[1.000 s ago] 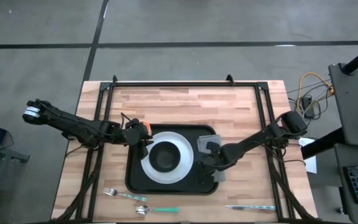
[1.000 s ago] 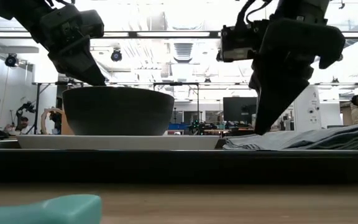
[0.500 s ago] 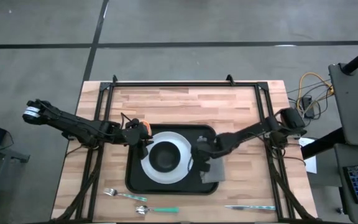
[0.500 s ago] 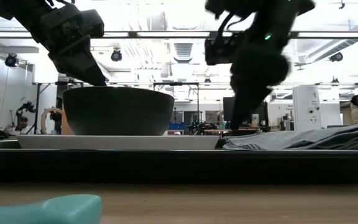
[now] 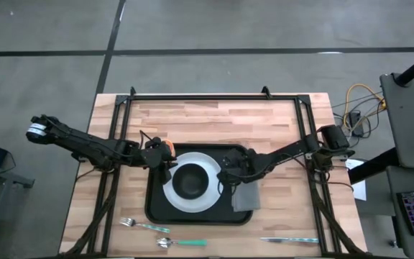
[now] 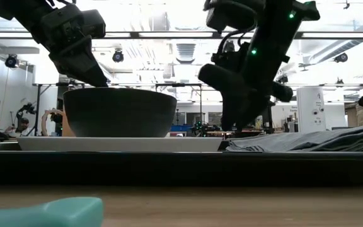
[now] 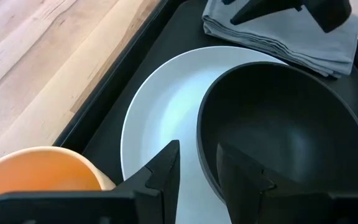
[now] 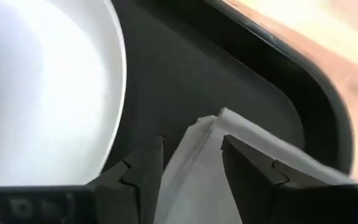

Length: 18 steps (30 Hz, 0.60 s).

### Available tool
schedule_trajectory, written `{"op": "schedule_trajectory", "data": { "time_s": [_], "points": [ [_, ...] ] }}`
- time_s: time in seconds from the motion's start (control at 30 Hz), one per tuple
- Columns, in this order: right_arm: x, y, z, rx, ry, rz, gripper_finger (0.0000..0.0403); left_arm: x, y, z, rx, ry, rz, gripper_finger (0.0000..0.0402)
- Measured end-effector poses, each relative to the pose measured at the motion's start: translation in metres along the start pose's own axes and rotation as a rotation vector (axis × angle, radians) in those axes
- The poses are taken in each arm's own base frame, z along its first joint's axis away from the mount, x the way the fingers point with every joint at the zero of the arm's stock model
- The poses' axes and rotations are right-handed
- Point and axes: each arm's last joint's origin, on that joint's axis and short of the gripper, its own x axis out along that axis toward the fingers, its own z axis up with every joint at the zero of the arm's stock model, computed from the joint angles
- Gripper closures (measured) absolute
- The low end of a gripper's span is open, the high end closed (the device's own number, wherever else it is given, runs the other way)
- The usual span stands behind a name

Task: Set up tray
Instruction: Adjust the gray table napkin on the black serving tray

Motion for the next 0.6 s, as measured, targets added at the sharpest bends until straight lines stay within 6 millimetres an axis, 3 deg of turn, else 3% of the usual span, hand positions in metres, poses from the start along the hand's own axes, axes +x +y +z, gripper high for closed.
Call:
{"op": "schedule_trajectory", "data": {
  "time_s": [0.13, 0.47, 0.6],
  "points": [
    [0.009, 0.001, -0.005, 0.101, 0.005, -0.03, 0.0254, 0.0, 0.0, 0.0, 0.0, 0.0, 0.0, 0.0315],
    [0.01, 0.003, -0.007, 0.154, 0.004, -0.024, 0.0225, 0.0, 0.0, 0.0, 0.0, 0.0, 0.0, 0.0315],
    [0.022, 0.005, -0.013, 0.154, 0.014, -0.043, 0.0221, 0.0, 0.0, 0.0, 0.007, 0.001, 0.0, 0.0315]
  ]
}}
